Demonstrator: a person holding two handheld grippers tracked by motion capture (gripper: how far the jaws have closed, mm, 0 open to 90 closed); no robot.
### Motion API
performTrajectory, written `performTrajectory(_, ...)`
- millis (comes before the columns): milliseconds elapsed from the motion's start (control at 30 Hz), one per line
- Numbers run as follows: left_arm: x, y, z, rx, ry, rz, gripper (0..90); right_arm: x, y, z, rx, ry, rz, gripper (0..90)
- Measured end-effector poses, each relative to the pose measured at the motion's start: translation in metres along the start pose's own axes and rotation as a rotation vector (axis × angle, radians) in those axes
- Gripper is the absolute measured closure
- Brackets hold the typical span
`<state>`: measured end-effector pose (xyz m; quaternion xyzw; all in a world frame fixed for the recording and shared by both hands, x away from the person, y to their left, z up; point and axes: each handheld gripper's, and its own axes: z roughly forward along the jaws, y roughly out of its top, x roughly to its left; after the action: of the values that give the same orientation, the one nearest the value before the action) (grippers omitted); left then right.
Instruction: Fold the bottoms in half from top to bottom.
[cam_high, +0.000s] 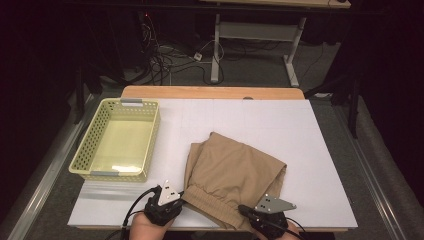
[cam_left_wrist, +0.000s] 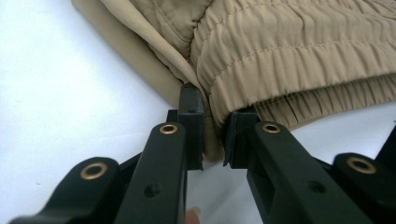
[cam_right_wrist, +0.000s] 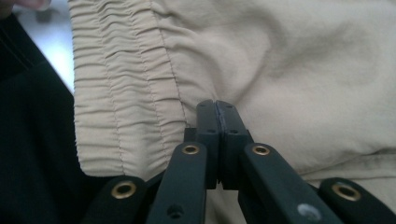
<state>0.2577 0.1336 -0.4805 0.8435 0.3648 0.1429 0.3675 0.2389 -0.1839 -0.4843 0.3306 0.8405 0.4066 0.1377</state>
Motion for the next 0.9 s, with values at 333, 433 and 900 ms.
performTrajectory(333,0.002,0.001,-0.001,-0.003,-0.009,-0.002,78.5,0.012,-0.005,-0.019,-0.026,-0.030,-0.066,90.0)
performTrajectory(433,0.001,0.002,-0.002,-0.002,-0.004,0.002,78.6,0.009,-0.009,-0.014,-0.020,-0.016,-0.045,90.0)
performTrajectory(900,0.017,0.000,-0.008,-0.023,-0.017,-0.031,79.7,-0.034,-0.012,-0.047,-0.172,-0.095,0.051,36.3)
